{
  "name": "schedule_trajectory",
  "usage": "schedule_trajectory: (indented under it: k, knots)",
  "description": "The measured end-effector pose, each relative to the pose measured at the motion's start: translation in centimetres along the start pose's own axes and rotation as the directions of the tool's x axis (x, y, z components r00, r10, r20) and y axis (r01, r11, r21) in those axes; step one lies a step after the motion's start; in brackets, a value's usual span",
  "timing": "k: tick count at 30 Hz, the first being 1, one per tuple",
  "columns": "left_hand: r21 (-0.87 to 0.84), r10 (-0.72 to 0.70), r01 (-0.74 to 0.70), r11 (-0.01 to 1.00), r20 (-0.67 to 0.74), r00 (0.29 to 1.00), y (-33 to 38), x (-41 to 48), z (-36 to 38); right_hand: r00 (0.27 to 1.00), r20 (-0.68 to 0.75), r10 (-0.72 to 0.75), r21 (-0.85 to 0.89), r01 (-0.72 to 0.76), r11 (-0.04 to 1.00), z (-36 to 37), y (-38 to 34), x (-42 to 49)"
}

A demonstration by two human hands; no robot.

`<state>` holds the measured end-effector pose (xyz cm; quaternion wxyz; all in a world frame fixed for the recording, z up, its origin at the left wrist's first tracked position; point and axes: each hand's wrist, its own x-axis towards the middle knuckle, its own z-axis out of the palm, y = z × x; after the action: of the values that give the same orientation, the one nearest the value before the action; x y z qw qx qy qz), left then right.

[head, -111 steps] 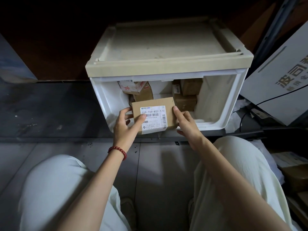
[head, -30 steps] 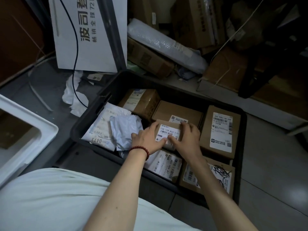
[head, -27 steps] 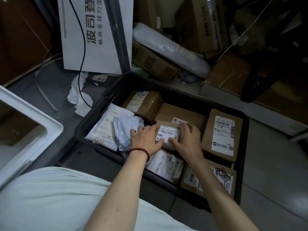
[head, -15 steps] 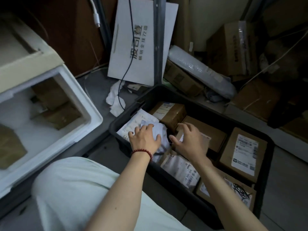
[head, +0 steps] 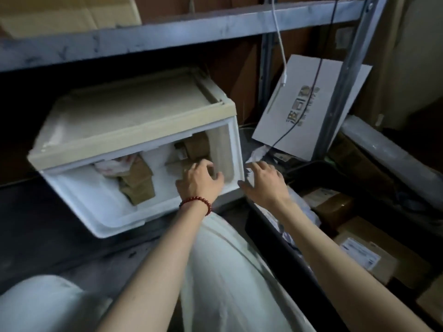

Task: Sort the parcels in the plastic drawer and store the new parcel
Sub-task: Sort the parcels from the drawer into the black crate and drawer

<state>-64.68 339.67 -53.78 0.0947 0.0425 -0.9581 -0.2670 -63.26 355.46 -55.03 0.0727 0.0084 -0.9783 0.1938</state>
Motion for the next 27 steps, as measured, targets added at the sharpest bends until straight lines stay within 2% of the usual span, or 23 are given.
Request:
schedule_trajectory:
  k: [2,5,9,14,19,23,27]
  knots:
    - [-0.037,0.006,-0.007,0.999,-0.044,0.999,-1.0,0.4,-1.6,0.998,-0.007,-0.067,0.019,0.067,0.998,0.3,-3.2,0.8]
    - [0.054,-0.024,0.029,0.998,-0.085,0.996,-3.4,0.0,-4.1,0.99,0.01,-0.144,0.056,0.143,0.988,0.9,-7.1,1.6]
    - [0.189,-0.064,0.086,0.978,-0.119,0.991,-7.0,-0.8,-6.6,0.979,0.063,-0.192,0.07,0.188,0.98,1.6,-11.0,2.2]
    - [0.241,-0.148,0.175,0.955,-0.125,0.981,-11.9,-1.2,-9.0,0.962,0.115,-0.246,0.1,0.235,0.967,3.7,-15.1,2.6]
    - [0.324,-0.164,0.198,0.925,-0.129,0.978,-15.1,-1.1,-10.0,0.953,0.14,-0.269,0.132,0.251,0.959,6.3,-17.1,2.8]
    - [0.293,-0.197,0.225,0.929,-0.124,0.973,-17.1,-0.2,-9.9,0.953,0.166,-0.252,0.12,0.234,0.965,8.2,-17.5,3.5]
    - [0.178,-0.245,0.264,0.948,-0.12,0.962,-18.3,0.8,-8.7,0.936,0.148,-0.318,0.07,0.311,0.948,9.3,-17.8,5.3]
